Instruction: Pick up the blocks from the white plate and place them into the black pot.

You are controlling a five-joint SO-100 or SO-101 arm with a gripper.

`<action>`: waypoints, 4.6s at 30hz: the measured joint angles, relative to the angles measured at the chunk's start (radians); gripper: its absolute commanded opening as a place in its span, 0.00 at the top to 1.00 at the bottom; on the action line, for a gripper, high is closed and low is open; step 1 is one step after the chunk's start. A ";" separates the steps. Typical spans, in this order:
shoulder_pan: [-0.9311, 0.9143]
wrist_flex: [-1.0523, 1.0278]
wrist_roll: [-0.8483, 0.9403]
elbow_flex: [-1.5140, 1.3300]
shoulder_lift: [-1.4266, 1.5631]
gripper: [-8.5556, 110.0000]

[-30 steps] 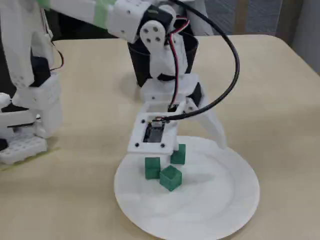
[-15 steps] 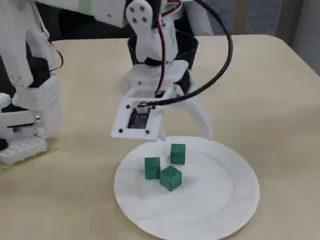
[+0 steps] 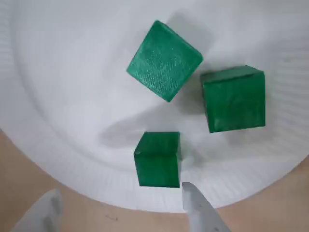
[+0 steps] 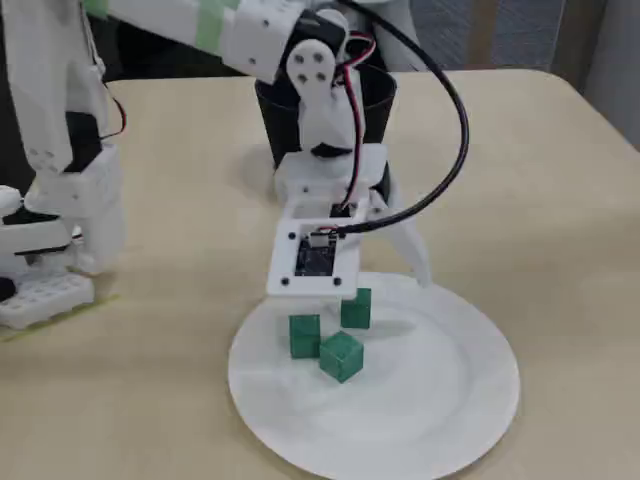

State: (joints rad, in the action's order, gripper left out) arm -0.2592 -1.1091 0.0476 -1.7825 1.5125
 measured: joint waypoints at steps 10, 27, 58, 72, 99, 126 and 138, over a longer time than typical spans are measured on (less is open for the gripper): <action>-0.029 0.018 0.000 0.000 -0.044 0.64; -0.051 0.089 -0.032 0.002 -0.097 0.95; 0.861 0.049 -0.178 0.229 0.176 0.95; 0.893 0.120 -0.107 0.229 0.017 0.66; 0.005 -0.143 0.092 0.120 0.267 0.95; -0.279 -0.304 0.698 0.115 -0.008 0.95; -0.265 -0.508 0.782 0.632 -0.394 0.92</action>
State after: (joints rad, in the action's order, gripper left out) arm -0.5246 -1.6168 0.8299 -1.1505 1.1183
